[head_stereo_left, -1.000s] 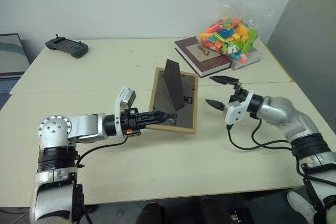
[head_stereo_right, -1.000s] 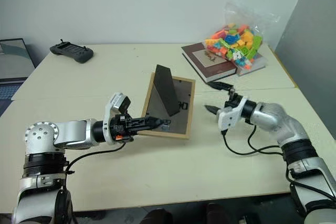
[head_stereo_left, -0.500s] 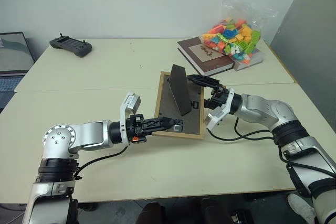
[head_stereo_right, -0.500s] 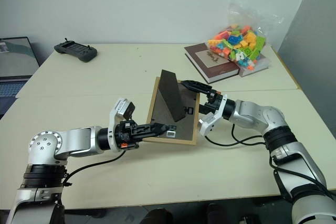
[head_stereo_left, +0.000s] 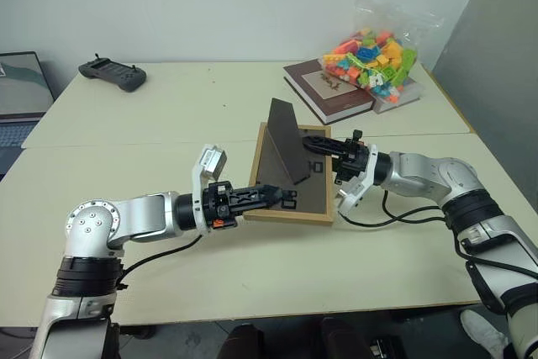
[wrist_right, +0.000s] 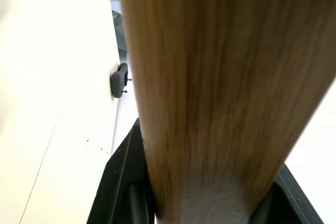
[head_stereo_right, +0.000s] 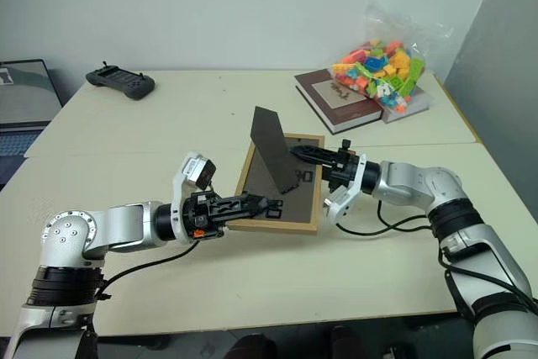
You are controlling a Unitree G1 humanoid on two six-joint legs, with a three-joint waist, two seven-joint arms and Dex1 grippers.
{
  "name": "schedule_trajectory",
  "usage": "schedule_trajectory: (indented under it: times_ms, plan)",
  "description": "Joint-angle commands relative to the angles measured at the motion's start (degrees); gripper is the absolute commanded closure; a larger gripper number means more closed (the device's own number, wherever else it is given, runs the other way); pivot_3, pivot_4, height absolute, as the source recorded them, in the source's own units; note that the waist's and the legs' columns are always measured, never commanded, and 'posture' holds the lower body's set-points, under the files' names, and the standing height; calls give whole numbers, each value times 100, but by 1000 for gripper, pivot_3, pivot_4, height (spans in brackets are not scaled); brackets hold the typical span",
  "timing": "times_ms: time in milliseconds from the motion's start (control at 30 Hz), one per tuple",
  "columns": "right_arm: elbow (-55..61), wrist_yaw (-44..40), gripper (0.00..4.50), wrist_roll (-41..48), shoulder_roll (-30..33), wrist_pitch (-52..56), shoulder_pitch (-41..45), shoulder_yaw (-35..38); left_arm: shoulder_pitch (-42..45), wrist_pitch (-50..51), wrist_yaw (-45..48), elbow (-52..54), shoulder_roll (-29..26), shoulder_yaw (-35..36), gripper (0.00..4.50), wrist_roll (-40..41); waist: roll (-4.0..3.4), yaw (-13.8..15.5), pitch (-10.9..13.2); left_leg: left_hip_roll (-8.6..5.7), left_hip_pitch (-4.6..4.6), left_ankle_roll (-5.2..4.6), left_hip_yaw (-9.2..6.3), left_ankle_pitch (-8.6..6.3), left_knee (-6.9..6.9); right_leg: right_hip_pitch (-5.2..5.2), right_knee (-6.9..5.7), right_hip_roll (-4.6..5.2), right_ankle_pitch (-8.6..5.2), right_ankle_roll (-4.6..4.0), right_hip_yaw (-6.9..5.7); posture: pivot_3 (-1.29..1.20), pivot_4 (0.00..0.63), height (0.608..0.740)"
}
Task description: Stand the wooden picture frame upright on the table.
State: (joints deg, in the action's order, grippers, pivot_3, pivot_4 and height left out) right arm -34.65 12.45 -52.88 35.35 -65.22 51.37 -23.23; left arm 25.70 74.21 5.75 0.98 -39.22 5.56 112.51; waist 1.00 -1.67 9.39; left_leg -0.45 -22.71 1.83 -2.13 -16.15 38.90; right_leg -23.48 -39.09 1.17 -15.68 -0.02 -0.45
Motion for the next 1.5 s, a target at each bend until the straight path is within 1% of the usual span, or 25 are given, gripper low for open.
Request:
schedule_trajectory:
  times_ms: [33,67,100,167,200,267,333,367,433,467,500,567,633,700,800,900,967,1033,1200,1267,1300,1333,1400,1500]
  plan:
    - [-439,-661,3168,1313,-8,-16,174,185,343,-226,115,275,-388,226,1162,-325,6,4,4,0,0,0,0,0,0,2,1,0,0,0,-1,0,150,740]
    - [-609,-1012,3168,1751,-47,26,148,176,462,-305,196,378,-461,299,1007,-465,7,6,4,0,-1,0,-1,0,0,3,2,1,0,0,-4,0,150,740]
    - [-732,-1516,3168,2367,-117,160,86,173,607,-467,174,446,-505,401,686,-608,7,7,4,0,-1,-1,0,0,0,5,4,1,0,0,-5,0,150,740]
    - [-807,-2479,3168,3566,-282,554,-43,239,808,-829,41,593,-590,658,370,-808,8,2,5,1,-1,-1,-1,-1,1,9,8,2,0,0,-8,0,150,740]
    - [-792,-2935,3169,4065,-366,809,-96,288,848,-975,-37,674,-619,776,67,-897,8,-6,5,2,2,-2,0,-1,1,12,8,2,0,0,-7,0,150,740]
    - [-637,-4068,3169,5185,-673,1948,-197,512,745,-1210,-156,1026,-742,954,0,-1422,8,-23,5,8,3,-2,-2,-1,1,15,11,1,0,-1,-9,0,150,740]
    - [-412,-5057,3170,6142,-971,3381,-248,759,442,-1377,-135,1701,-908,975,0,-2158,7,-44,5,11,7,-3,-2,-1,0,15,11,-1,0,-1,-7,0,150,740]
    - [-270,-5485,3171,6622,-1127,4293,-230,895,225,-1485,-136,2109,-985,888,0,-2643,6,-52,6,12,10,-3,-2,-1,-2,17,11,-1,0,-1,-5,0,150,740]
    - [36,-6173,3172,7524,-1368,6068,-138,1156,-253,-1771,-84,2895,-1135,488,0,-3751,4,-43,7,12,12,-4,-3,-2,-7,17,12,-1,0,-2,-2,0,150,740]
    - [124,-6363,3172,7717,-1434,6557,-91,1237,-455,-2006,-59,3134,-1145,258,0,-4349,3,-31,7,11,10,-4,-5,-2,-9,15,13,-1,0,-2,-4,0,150,740]
    - [176,-6459,3172,7778,-1483,6915,-44,1289,-617,-2246,-66,3286,-1089,80,0,-4857,0,-9,9,11,10,-4,-5,-2,-9,15,12,-1,0,-2,-3,0,150,740]
    - [124,-6720,3173,7871,-1590,7583,73,1346,-1027,-2796,-47,3525,-674,-103,0,-5498,-3,15,11,8,6,-6,-5,-4,-12,11,11,0,0,-3,-5,0,150,740]
    - [-173,-6903,3173,7808,-1697,8001,195,1340,-1378,-3194,-106,3607,-334,-276,0,-6087,-3,34,11,5,6,-10,-5,-6,-13,7,9,1,1,-4,-6,0,150,740]
    - [-595,-7090,3173,7723,-1814,8249,301,1366,-1715,-3492,-55,3608,-152,-469,0,-6697,-2,43,10,4,4,-25,-4,-15,-13,6,7,1,1,-4,-6,0,150,740]
    - [-1090,-7285,3173,7659,-1950,8305,420,1491,-1970,-3768,25,3572,87,-522,0,-7148,-2,105,10,3,4,-29,-3,-17,-13,7,8,2,1,-4,-9,0,150,740]
    - [-1446,-7431,3173,7370,-2082,7797,295,1471,-2073,-3892,173,3490,322,-629,0,-7472,-2,151,10,2,1,-36,0,-20,-11,6,9,3,1,-3,-8,0,150,740]
    - [-1592,-7464,3173,7139,-2138,7434,174,1428,-2105,-3862,250,3474,483,-693,0,-7552,-2,152,10,2,0,-36,0,-21,-10,6,8,3,1,-3,-8,0,150,740]
    - [-1648,-7457,2471,7008,-2180,7227,59,1460,-2107,-3821,313,3503,575,-759,0,-7681,-2,150,10,3,0,-37,2,-21,-10,6,8,3,1,-3,-8,0,150,740]
    - [-1450,-7498,1378,6919,-2162,7188,-211,1587,-2048,-3734,572,3424,644,-779,0,-7876,-1,147,10,5,3,-36,0,-21,-10,7,4,3,1,-3,-9,0,150,740]
    - [-1245,-7528,831,6920,-2073,7280,-338,1644,-1930,-3696,696,3321,646,-718,0,-7894,-1,151,10,4,3,-36,0,-21,-10,7,4,3,1,-3,-10,0,150,740]
    - [-1165,-7545,701,6919,-2042,7325,-380,1667,-1890,-3685,747,3282,649,-692,0,-7902,-1,154,10,4,2,-36,0,-21,-10,7,4,3,1,-3,-10,0,150,740]
    - [-1039,-7548,437,6908,-1973,7358,-459,1686,-1836,-3667,814,3224,662,-648,0,-7865,-1,154,10,4,2,-37,0,-21,-9,7,4,3,1,-3,-11,0,150,740]
    - [-666,-7546,59,6880,-1695,7435,-733,1736,-1734,-3610,1027,3093,597,-535,0,-7782,-1,157,10,4,2,-37,-1,-21,-9,8,5,3,1,-3,-12,0,150,740]
    - [136,-7544,59,6670,-977,7433,-1325,1740,-1536,-3365,1481,2737,346,-188,0,-7511,-1,189,10,4,0,-37,-2,-21,-8,11,7,4,1,-2,-17,0,150,740]
